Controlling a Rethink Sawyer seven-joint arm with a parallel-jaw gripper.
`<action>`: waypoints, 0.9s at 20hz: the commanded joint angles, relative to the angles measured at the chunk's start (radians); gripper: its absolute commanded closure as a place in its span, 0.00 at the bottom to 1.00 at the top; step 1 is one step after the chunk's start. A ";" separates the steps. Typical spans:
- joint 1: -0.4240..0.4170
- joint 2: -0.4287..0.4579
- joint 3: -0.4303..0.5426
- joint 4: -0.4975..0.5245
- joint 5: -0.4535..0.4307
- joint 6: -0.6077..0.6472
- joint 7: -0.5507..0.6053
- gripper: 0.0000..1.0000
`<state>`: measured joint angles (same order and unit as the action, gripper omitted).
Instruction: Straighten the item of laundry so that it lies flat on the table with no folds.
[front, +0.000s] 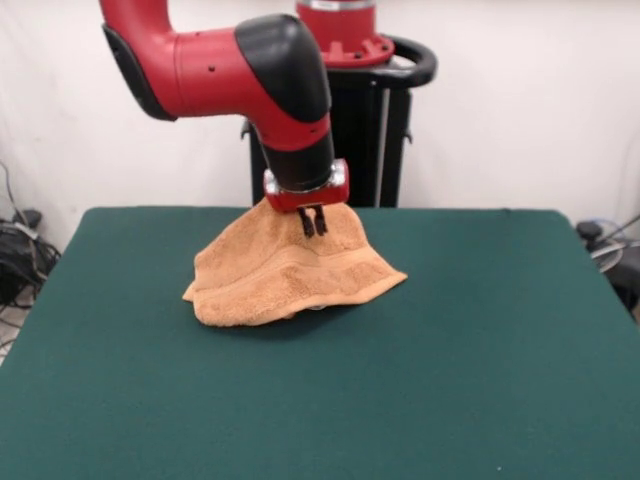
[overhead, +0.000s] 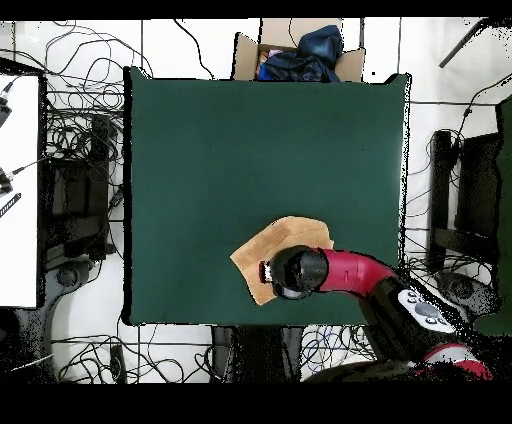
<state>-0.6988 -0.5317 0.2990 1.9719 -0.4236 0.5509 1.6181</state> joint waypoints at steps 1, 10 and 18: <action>-0.028 0.076 0.139 0.038 0.120 -0.070 0.107 1.00; -0.024 0.067 0.142 0.047 0.128 -0.079 0.088 1.00; -0.057 0.069 0.182 0.062 0.118 -0.152 0.078 1.00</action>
<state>-0.7471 -0.4916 0.3622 2.0357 -0.3475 0.5310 1.6181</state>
